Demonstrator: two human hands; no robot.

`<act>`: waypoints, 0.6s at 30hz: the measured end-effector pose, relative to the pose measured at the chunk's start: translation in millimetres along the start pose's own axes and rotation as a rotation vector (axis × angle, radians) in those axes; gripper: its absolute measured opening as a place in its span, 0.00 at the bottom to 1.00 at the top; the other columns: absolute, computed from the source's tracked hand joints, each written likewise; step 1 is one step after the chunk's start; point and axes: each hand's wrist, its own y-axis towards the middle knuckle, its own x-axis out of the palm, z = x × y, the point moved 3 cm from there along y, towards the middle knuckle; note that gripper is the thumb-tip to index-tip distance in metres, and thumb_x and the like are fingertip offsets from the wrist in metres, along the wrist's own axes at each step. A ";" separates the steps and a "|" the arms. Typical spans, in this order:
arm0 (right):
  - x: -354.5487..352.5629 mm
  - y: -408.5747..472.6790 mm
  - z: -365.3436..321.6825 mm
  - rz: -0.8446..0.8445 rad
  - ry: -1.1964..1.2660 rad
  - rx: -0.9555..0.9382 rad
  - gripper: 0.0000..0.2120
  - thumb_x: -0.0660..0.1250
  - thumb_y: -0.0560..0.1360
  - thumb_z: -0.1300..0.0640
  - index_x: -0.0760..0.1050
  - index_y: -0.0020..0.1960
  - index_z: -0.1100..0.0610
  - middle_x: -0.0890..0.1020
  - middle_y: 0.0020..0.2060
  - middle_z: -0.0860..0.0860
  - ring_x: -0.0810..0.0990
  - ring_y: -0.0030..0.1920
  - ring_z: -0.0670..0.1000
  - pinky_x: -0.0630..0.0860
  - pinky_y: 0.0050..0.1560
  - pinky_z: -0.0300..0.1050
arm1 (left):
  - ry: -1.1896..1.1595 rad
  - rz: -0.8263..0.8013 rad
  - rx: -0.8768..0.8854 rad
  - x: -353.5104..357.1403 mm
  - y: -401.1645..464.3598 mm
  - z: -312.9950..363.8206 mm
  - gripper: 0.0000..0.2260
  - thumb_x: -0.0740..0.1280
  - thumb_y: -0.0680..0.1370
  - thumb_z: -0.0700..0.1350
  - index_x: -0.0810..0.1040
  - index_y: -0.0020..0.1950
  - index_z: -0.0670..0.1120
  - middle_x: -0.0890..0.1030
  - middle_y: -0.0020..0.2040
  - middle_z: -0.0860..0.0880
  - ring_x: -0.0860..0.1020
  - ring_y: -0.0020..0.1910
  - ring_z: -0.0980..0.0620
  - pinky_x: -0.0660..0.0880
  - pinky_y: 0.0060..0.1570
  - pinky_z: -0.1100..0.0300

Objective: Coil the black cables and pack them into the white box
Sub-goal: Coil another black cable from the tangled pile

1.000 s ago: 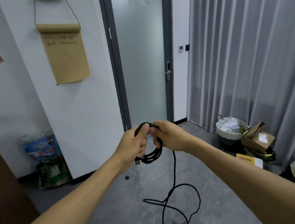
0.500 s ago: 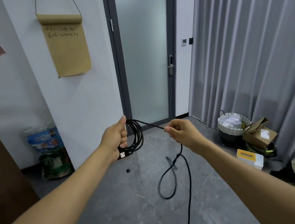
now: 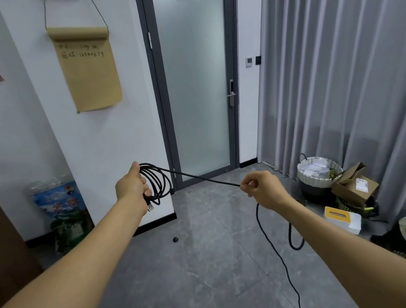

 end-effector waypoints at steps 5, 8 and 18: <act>-4.3 0.9 -3.9 -0.001 -0.133 -0.034 0.05 0.65 0.76 0.60 0.79 0.44 0.54 0.77 0.34 0.49 0.76 0.37 0.50 0.73 0.38 0.41 | 0.100 0.071 0.083 0.0 3.1 5.5 0.16 0.62 0.79 0.52 0.66 0.35 0.46 0.65 0.30 0.50 0.61 0.23 0.53 0.59 0.26 0.61; 0.8 -3.6 -28.1 -0.015 -0.224 -0.176 0.07 0.63 0.76 0.60 0.81 0.46 0.57 0.78 0.37 0.49 0.76 0.39 0.50 0.75 0.41 0.45 | 0.213 0.099 0.224 7.7 1.2 9.1 0.18 0.61 0.79 0.54 0.65 0.33 0.45 0.66 0.31 0.49 0.64 0.28 0.50 0.63 0.28 0.59; 10.0 -27.1 -109.8 -0.171 0.012 -0.515 0.06 0.67 0.76 0.60 0.81 0.47 0.61 0.76 0.40 0.47 0.73 0.36 0.40 0.68 0.39 0.26 | 0.720 -0.227 0.455 38.9 -36.8 -12.4 0.19 0.53 0.82 0.56 0.66 0.36 0.46 0.69 0.32 0.50 0.66 0.30 0.52 0.63 0.31 0.57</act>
